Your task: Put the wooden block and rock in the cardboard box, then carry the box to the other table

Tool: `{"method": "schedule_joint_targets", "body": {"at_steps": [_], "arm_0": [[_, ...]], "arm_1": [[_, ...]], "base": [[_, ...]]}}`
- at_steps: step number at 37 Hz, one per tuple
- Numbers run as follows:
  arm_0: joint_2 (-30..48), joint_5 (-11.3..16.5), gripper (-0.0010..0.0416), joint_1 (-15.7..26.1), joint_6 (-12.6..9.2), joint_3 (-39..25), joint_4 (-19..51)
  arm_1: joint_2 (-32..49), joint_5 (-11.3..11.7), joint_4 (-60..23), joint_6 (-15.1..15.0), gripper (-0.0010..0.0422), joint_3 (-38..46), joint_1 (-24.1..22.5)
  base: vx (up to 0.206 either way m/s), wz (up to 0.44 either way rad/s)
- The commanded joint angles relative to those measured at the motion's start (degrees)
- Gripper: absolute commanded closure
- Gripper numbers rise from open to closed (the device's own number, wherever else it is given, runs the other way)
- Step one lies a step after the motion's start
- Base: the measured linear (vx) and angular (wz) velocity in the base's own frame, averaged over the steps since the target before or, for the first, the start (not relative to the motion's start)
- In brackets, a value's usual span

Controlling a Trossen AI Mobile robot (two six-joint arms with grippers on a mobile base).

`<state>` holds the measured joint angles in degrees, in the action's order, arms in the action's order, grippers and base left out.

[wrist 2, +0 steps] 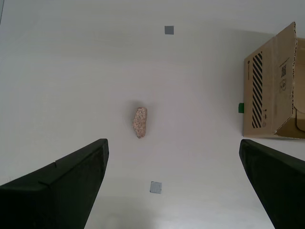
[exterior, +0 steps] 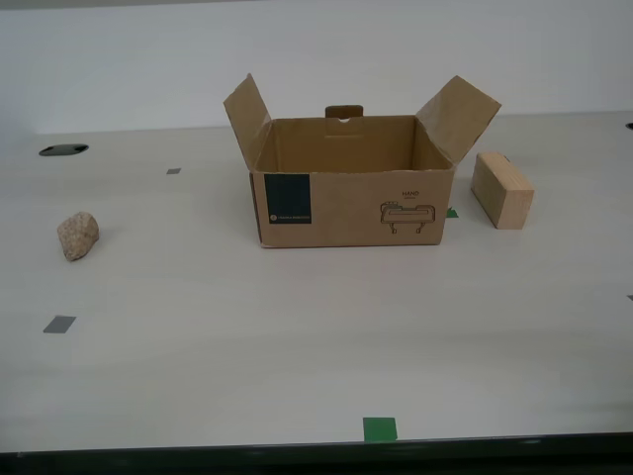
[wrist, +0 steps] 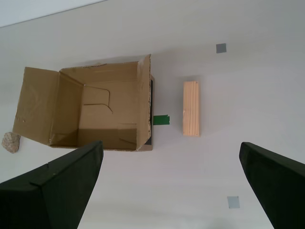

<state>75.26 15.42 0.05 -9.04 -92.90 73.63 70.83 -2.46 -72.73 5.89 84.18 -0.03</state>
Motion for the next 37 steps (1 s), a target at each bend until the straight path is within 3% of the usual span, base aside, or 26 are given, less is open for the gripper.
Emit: {"method": "schedule_joint_targets", "body": {"at_steps": [1,6,37], "arm_0": [[0.0,0.2,0.0005,0.0,1.1,0.0,0.2],[0.0,0.2,0.0009,0.0,3.0,0.0,0.2],[0.0,0.1,0.0016,0.0,2.9,0.0,-0.4]], "arm_1": [[0.0,-0.1,0.0,0.1,0.0037,0.0,0.0],[0.0,-0.1,0.0,0.1,0.0037,0.0,0.0],[0.0,-0.1,0.0,0.1,0.0037,0.0,0.0]], "base": [[0.000,0.000],[0.000,0.000],[0.000,0.000]]}}
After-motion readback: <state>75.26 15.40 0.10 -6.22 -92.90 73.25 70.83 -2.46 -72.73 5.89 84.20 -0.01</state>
